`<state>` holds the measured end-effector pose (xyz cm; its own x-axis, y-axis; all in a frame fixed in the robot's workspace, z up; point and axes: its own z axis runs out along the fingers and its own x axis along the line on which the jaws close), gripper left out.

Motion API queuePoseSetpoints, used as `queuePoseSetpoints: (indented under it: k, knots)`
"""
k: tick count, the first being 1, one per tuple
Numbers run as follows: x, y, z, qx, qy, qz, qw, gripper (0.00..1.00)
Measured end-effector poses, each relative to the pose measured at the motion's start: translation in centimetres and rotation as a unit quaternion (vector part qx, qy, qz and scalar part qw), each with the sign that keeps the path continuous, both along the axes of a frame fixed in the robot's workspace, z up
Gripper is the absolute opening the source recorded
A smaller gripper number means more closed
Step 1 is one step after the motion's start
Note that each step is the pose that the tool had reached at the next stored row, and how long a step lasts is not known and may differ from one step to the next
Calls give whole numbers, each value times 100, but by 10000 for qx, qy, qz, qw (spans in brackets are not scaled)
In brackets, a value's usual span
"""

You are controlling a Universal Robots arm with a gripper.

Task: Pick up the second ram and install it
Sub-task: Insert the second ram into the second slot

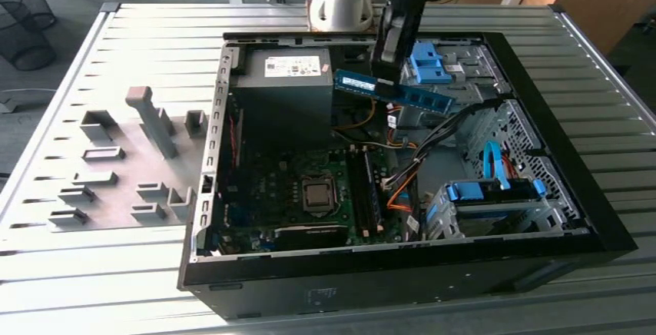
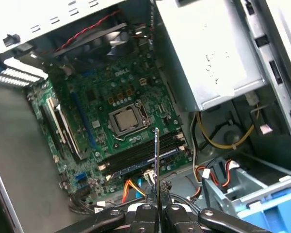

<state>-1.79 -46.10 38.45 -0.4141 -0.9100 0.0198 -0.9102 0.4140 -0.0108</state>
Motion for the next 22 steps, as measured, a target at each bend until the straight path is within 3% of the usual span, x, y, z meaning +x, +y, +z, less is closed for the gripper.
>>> queuePoseSetpoints:
  k: [4, 7, 13, 14, 18, 22]
  knots:
    - [0, 0, -10, -13, -1, -328, 9995, 14]
    - [0, 0, -17, -24, -1, -571, 9984, 14]
    - [0, 0, -31, -44, -1, -1059, 9944, 14]
    - [0, 0, -36, -50, -1, -1239, 9923, 14]
    - [0, 0, -46, -59, -1, -1578, 9874, 14]
    - [0, 0, -55, -69, -1, -1911, 9816, 14]
